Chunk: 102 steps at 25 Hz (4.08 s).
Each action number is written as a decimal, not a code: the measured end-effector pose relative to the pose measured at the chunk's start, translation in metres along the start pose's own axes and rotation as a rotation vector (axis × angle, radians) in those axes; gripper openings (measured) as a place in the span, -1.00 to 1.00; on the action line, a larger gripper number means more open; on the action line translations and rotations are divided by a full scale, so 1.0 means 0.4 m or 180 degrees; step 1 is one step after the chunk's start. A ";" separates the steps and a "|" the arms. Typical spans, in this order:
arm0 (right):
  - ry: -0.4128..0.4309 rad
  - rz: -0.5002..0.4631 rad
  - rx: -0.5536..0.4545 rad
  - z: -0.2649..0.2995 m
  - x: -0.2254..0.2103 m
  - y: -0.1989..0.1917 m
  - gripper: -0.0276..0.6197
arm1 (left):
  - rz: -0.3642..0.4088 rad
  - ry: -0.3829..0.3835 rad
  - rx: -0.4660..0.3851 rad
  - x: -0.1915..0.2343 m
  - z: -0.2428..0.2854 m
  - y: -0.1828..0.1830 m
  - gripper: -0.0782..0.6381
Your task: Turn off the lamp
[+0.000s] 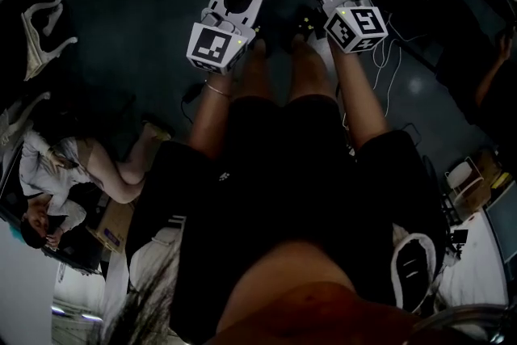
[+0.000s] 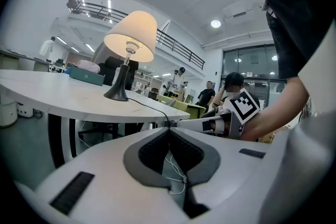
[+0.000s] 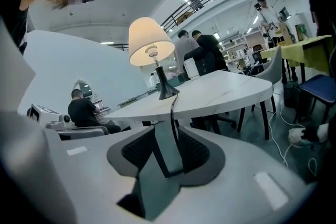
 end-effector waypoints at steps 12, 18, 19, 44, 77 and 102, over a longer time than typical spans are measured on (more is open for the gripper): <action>-0.0009 0.0006 -0.0017 0.078 -0.042 -0.035 -0.58 | -0.0048 -0.0045 0.0156 0.011 0.012 -0.060 -0.76; 0.0083 0.0038 -0.0087 0.093 -0.044 -0.044 -0.80 | -0.0067 0.0053 0.0204 0.026 -0.007 -0.104 -0.76; 0.0111 0.0044 -0.0088 0.095 -0.043 -0.045 -0.81 | -0.0069 0.0070 0.0209 0.028 -0.008 -0.110 -0.76; 0.0644 0.0992 -0.0368 0.036 -0.021 0.028 -0.89 | 0.0186 -0.0199 0.0143 0.042 0.124 -0.080 -0.58; 0.1069 0.1555 -0.0603 0.033 0.013 0.061 -0.89 | 0.0303 -0.0435 0.0114 -0.002 0.171 -0.066 -0.72; 0.0376 0.0447 -0.0140 -0.065 -0.006 -0.055 -0.52 | 0.0258 -0.0714 -0.0177 -0.051 0.159 0.025 -0.72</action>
Point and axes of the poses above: the fingertips, and each gripper's own axes: z forward along the fingers, x to its left, y out of its top, the point moved 8 cm from there along -z, backward along the fingers, and after that the axes turned 3 degrees about -y, right-handed, at the moved point
